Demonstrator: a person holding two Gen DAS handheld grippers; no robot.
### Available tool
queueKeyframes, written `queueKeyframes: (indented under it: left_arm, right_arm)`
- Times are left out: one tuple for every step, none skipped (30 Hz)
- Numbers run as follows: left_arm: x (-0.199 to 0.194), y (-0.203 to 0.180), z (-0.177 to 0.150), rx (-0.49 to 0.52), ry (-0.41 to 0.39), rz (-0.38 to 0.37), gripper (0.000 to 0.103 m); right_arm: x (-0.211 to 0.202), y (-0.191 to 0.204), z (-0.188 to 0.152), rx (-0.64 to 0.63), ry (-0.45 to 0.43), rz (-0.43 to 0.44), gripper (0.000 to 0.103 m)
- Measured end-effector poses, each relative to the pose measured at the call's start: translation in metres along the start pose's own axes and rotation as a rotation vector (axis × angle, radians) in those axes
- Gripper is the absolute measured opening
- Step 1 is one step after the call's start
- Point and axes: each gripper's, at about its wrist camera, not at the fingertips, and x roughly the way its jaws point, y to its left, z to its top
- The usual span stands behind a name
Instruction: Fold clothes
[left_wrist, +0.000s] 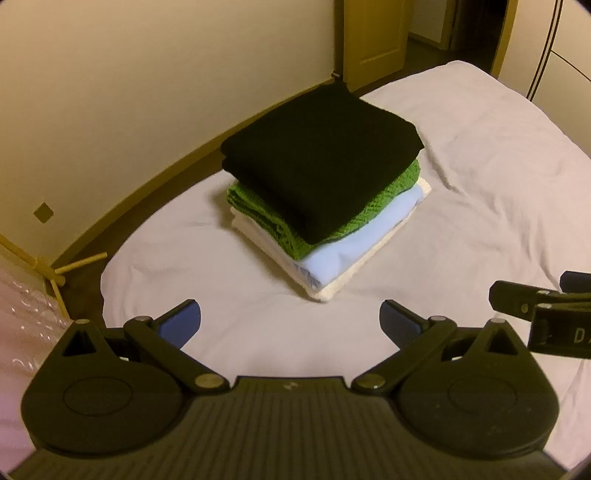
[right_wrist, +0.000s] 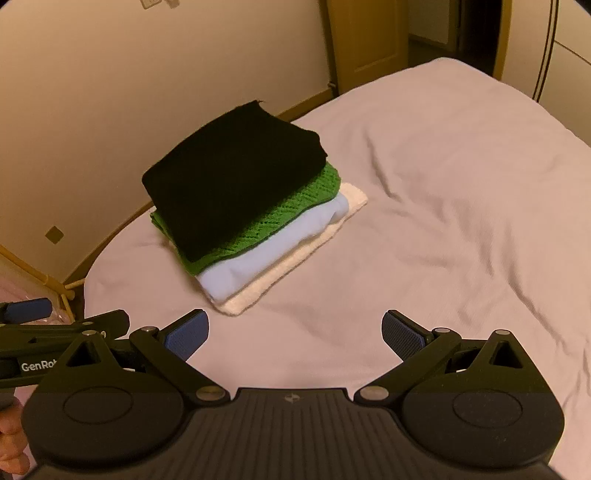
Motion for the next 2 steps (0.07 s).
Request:
queueKeyframes:
  left_arm:
    - [-0.0013, -0.0001, -0.0005, 0.002, -0.007, 0.0, 0.102]
    - [-0.0025, -0.0002, -0.001, 0.003, -0.013, 0.0, 0.102]
  right_arm:
    - [-0.002, 0.0005, -0.0005, 0.0, -0.004, 0.0, 0.103]
    - [-0.004, 0.0009, -0.0009, 0.0, -0.008, 0.001, 0.103]
